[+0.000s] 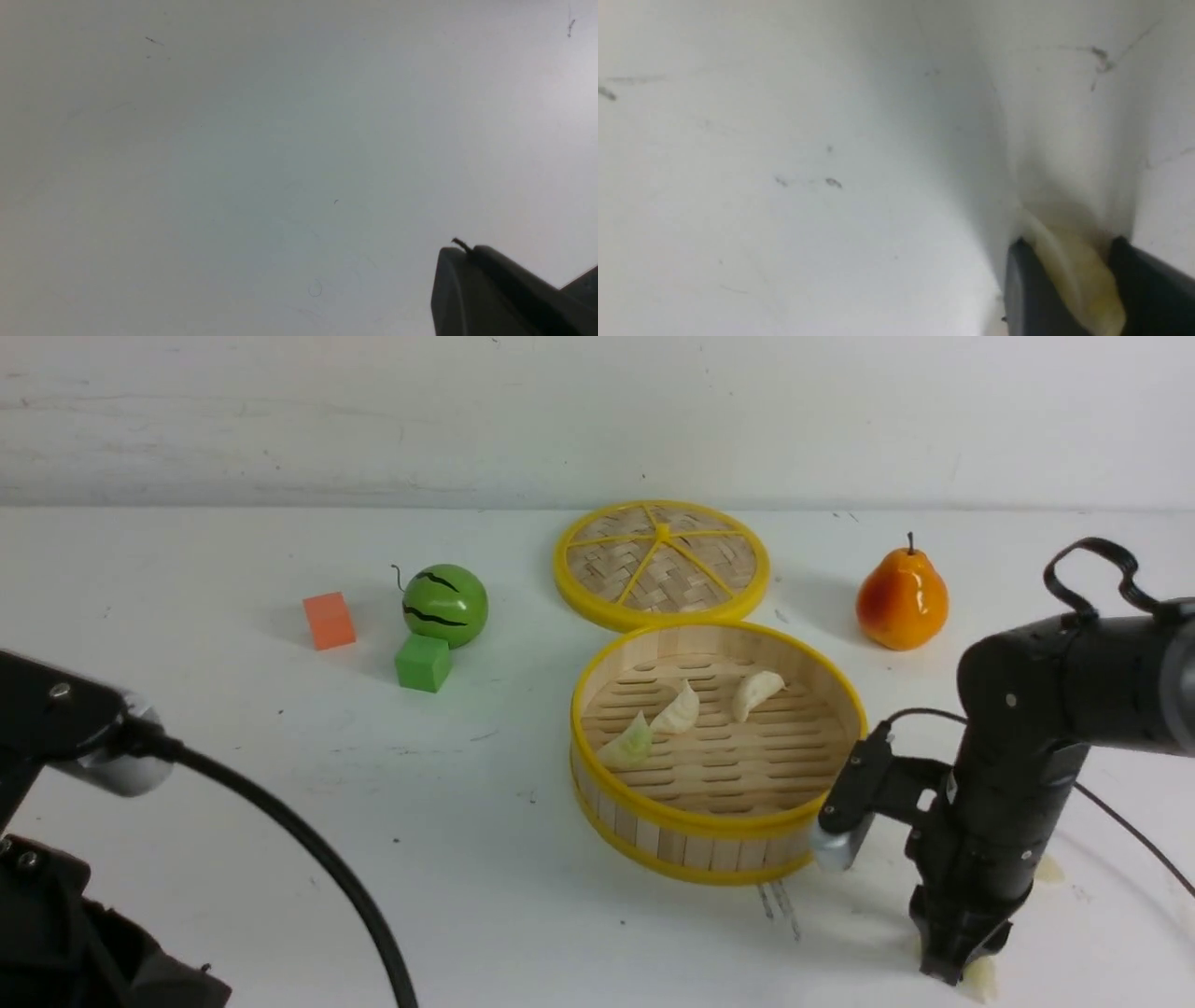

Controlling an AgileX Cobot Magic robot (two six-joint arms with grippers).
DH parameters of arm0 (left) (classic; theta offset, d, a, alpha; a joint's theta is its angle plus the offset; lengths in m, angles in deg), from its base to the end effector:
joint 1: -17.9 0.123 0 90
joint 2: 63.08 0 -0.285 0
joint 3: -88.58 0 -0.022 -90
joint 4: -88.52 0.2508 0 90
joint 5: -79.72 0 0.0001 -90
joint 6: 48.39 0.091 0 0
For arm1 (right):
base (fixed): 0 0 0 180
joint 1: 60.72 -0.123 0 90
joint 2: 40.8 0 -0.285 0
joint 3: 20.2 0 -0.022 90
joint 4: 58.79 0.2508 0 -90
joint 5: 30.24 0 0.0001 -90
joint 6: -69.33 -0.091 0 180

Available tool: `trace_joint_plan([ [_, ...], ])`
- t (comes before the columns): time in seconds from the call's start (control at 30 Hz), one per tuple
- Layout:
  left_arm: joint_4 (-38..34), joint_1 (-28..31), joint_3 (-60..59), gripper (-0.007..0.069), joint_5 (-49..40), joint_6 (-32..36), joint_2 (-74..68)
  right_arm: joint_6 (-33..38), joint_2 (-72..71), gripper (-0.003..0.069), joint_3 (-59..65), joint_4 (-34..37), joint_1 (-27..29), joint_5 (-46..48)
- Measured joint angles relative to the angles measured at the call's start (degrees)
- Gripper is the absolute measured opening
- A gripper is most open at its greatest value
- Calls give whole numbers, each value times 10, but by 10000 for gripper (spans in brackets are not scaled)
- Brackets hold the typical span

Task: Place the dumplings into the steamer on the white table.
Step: 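Reach for and grasp a dumpling lying on the table beside the steamer, then place the dumpling in the bamboo steamer basket with the right gripper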

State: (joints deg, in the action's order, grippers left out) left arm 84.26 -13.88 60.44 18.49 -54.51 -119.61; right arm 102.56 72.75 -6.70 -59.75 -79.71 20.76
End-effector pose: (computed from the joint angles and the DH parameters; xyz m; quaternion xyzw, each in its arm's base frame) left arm 0.1171 -0.0795 0.3308 0.2048 0.9332 -0.1296 0.2653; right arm 0.3127 0.1064 0.1598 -0.4447 0.8955 -0.0087 0.0161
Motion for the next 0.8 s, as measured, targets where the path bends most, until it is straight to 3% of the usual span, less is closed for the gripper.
trace_joint_plan([
  [0.2,0,0,0,-14,1,0,0,-117,-27,203,-67,-60,-38,60],
  [0.47,0,0,0,-14,12,0,0,-243,-32,203,-249,-21,-102,85],
  [0.8,-4,0,0,-14,7,0,0,-351,129,203,-358,-7,-109,65],
])
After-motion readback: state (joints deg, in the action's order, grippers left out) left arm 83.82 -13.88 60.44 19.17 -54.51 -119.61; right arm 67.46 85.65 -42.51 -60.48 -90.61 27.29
